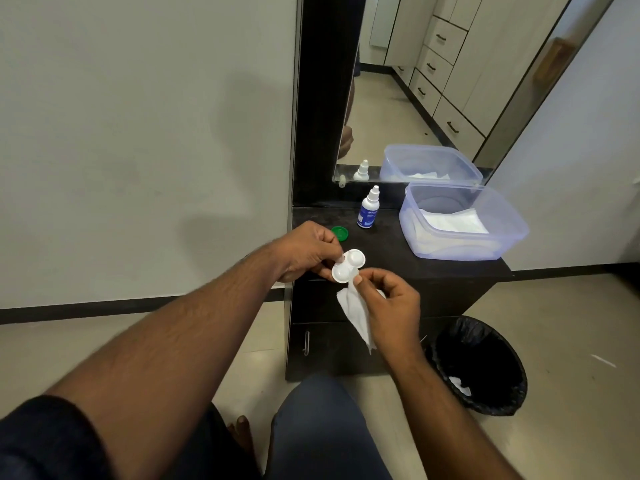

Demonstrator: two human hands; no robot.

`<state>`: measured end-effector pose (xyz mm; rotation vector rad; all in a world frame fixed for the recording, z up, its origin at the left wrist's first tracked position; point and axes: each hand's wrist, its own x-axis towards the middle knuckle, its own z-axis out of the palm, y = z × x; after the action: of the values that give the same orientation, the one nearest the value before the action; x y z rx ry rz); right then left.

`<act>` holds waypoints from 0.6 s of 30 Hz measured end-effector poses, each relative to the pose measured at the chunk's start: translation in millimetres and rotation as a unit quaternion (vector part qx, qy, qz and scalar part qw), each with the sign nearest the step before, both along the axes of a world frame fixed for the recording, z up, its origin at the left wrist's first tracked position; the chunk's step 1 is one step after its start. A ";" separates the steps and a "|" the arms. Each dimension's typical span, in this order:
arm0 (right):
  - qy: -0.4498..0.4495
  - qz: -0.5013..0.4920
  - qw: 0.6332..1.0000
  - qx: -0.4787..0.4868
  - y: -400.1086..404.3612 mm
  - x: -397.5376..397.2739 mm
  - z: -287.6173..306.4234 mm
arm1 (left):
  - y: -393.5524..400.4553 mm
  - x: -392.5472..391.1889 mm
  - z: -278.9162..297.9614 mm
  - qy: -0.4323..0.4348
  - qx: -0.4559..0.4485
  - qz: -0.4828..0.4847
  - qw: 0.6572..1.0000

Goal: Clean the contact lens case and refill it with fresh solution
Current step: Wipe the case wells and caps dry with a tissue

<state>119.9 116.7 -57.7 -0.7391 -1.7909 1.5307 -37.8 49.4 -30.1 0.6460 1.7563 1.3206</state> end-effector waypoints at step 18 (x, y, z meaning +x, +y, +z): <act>-0.076 0.001 0.983 0.168 7.3 3.7 -10.9 | 1.8 6.0 5.3 0.016 -0.026 0.037 0.999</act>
<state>123.6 124.1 -68.6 -0.6989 -2.0951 1.1552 -31.9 51.1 -24.9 0.5811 1.8496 1.3159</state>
